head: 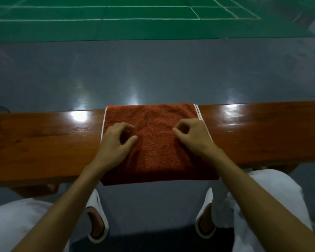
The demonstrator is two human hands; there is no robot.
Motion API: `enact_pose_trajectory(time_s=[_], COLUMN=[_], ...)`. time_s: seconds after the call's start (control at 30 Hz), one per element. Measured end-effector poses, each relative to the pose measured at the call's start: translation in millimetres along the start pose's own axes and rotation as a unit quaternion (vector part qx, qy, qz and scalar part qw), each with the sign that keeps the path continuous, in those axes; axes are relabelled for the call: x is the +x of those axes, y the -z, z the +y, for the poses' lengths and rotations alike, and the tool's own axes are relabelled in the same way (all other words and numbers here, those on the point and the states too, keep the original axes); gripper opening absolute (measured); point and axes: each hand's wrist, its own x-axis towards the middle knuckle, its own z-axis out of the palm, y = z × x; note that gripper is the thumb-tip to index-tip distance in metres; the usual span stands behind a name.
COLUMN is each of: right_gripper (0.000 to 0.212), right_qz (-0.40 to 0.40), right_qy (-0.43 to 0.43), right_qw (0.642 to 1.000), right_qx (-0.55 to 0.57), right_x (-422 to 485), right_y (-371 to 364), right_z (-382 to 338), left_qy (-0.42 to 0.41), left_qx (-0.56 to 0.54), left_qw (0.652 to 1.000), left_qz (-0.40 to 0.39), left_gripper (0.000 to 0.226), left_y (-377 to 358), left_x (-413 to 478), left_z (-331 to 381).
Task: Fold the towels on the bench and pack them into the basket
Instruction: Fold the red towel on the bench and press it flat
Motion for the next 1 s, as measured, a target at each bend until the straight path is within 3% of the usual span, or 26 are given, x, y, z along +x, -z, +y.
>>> enact_pose_trajectory(time_s=[0.07,0.2,0.3,0.43,0.73,1.0], right_gripper=[0.014,0.048,0.065,0.08,0.073,0.072], right_qz=[0.015,-0.009,-0.064,-0.1,-0.044,-0.019], right_qy=[0.058,0.129,0.105,0.055,-0.103,-0.105], right_qw=[0.998,0.989,0.983,0.967,0.957,0.957], right_qx=[-0.036,-0.071,-0.136,-0.228,-0.268,-0.271], right_x=[-3,-7,-7,-7,-4,-20], right_y=[-22,-49,-60,-56,-18,-13], right_z=[-15,-34,-30,-18,25,29], left_qy=[-0.042,-0.053,-0.042,0.016,0.107,0.089], left_qx=[0.05,0.147,0.236,0.272,0.279,0.273], left_qw=[0.998,0.987,0.968,0.959,0.953,0.957], left_qz=[0.004,-0.046,-0.077,-0.08,-0.051,-0.036], left_gripper=[0.042,0.063,0.071,0.075,0.079,0.072], left_y=[-16,-37,-39,-29,-2,4], left_x=[-1,-5,-9,-8,-12,-26], left_z=[4,7,2,-8,-31,-26])
